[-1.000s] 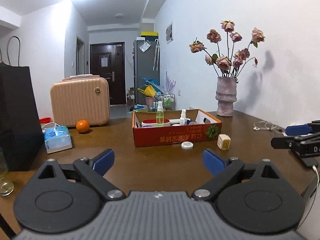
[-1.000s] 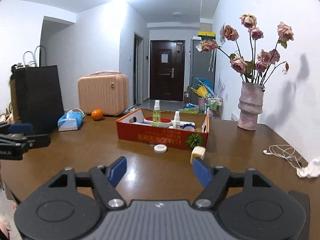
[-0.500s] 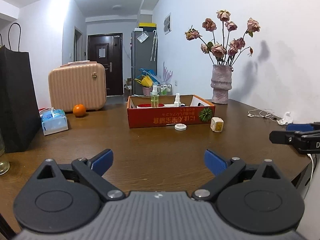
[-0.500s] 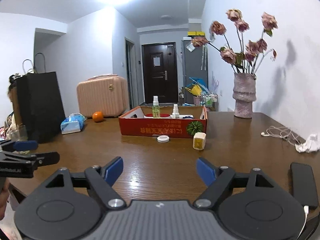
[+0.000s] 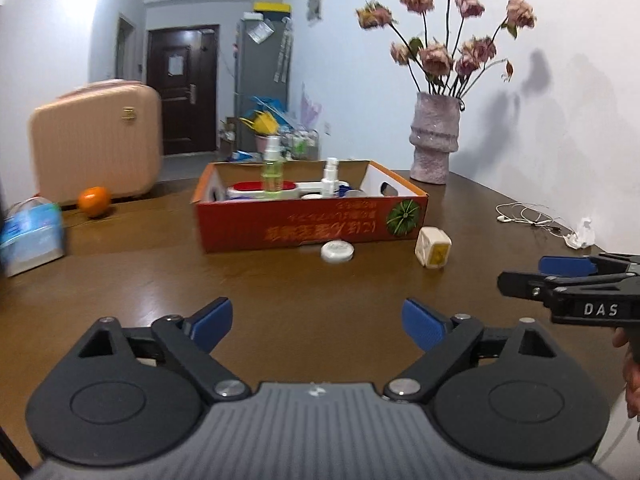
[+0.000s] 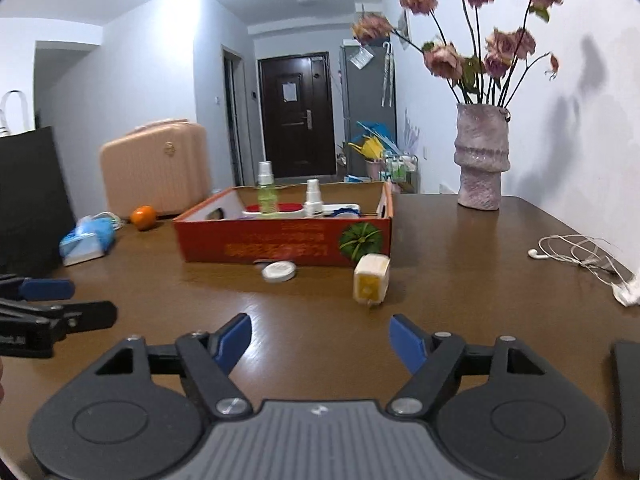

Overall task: Organize rigid objects
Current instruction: 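Grasp the round white disc with the left tool while the right tool grasps the white plug adapter, then carry the disc and plug adapter into the box and open both tools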

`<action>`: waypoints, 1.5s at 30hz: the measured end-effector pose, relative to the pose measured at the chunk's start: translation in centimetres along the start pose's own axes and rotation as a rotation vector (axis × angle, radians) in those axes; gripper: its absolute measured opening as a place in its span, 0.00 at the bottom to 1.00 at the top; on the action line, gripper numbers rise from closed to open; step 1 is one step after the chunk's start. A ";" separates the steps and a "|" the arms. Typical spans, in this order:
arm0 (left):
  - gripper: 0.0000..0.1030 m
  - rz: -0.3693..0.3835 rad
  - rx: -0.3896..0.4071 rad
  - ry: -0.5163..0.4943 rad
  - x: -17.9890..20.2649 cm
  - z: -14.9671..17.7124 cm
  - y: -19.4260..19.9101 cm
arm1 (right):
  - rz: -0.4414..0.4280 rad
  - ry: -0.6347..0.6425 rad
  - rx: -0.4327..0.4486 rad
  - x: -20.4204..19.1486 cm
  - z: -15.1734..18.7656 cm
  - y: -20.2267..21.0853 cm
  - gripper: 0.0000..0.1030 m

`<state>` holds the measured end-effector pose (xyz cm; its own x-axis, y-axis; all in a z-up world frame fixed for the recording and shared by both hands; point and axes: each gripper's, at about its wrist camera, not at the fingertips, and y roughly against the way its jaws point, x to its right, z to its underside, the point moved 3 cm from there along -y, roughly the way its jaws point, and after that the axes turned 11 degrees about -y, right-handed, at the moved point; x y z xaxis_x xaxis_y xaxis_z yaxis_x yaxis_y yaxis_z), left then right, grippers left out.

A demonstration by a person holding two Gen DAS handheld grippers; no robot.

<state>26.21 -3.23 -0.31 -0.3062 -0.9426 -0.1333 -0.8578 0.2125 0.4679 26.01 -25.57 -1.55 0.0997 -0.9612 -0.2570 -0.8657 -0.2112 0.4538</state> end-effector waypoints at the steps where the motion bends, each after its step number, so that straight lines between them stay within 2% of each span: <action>1: 0.86 0.008 -0.014 0.002 -0.1 -0.8 -1.8 | 0.003 -0.006 -0.012 0.4 -0.8 -1.5 0.71; 3: 0.83 0.039 -0.045 0.002 -0.1 -2.3 -5.8 | 0.004 -0.029 -0.029 1.4 -2.3 -4.5 0.68; 6: 0.75 0.066 -0.115 -0.008 0.2 -3.8 -12.3 | 0.018 -0.066 -0.063 2.7 -4.2 -9.3 0.63; 8: 0.67 0.053 -0.151 -0.025 0.5 -4.3 -15.9 | 0.036 -0.072 -0.102 3.3 -4.8 -12.2 0.58; 10: 0.65 0.048 -0.168 -0.030 0.6 -4.7 -18.9 | 0.048 -0.080 -0.129 3.9 -5.1 -14.5 0.55; 12: 0.62 0.049 -0.179 -0.034 0.8 -4.8 -20.8 | 0.051 -0.090 -0.153 4.5 -5.0 -16.4 0.48; 13: 0.58 0.052 -0.183 -0.036 0.9 -4.8 -21.6 | 0.054 -0.098 -0.163 4.8 -4.9 -17.2 0.37; 14: 0.54 0.062 -0.185 -0.041 1.0 -4.9 -22.1 | 0.051 -0.100 -0.170 4.9 -4.7 -17.8 0.33; 16: 0.42 0.062 -0.192 -0.043 1.1 -4.8 -22.9 | 0.043 -0.094 -0.162 5.1 -4.5 -18.2 0.32; 17: 0.39 0.062 -0.197 -0.043 1.1 -4.7 -23.3 | 0.038 -0.090 -0.161 5.1 -4.5 -18.2 0.31; 20: 0.39 0.057 -0.185 -0.067 1.4 -4.7 -23.4 | 0.015 -0.089 -0.154 5.1 -4.6 -18.2 0.30; 24: 0.39 0.063 -0.160 -0.064 1.8 -5.2 -21.9 | -0.014 -0.086 -0.151 5.0 -4.7 -17.9 0.30; 27: 0.38 0.070 -0.102 -0.086 2.4 -5.6 -18.6 | -0.021 -0.084 -0.152 4.7 -4.6 -17.4 0.30; 29: 0.38 0.074 -0.079 -0.066 2.5 -5.4 -15.8 | -0.026 -0.077 -0.139 4.0 -4.5 -16.3 0.30; 32: 0.38 0.074 -0.048 -0.042 2.4 -4.4 -10.8 | -0.060 -0.074 -0.136 2.7 -3.8 -13.7 0.30; 37: 0.38 0.006 -0.010 -0.031 1.4 -2.2 -3.5 | -0.090 -0.061 -0.140 0.4 -1.1 -8.6 0.30; 45: 0.38 -0.048 0.011 0.019 -0.4 0.6 3.9 | -0.088 -0.040 -0.121 -1.8 2.2 -0.8 0.30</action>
<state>22.70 -1.85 1.05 -0.2570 -0.9565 -0.1383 -0.8758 0.1700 0.4517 25.44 -23.33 -3.32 0.1507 -0.9308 -0.3331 -0.7891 -0.3162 0.5266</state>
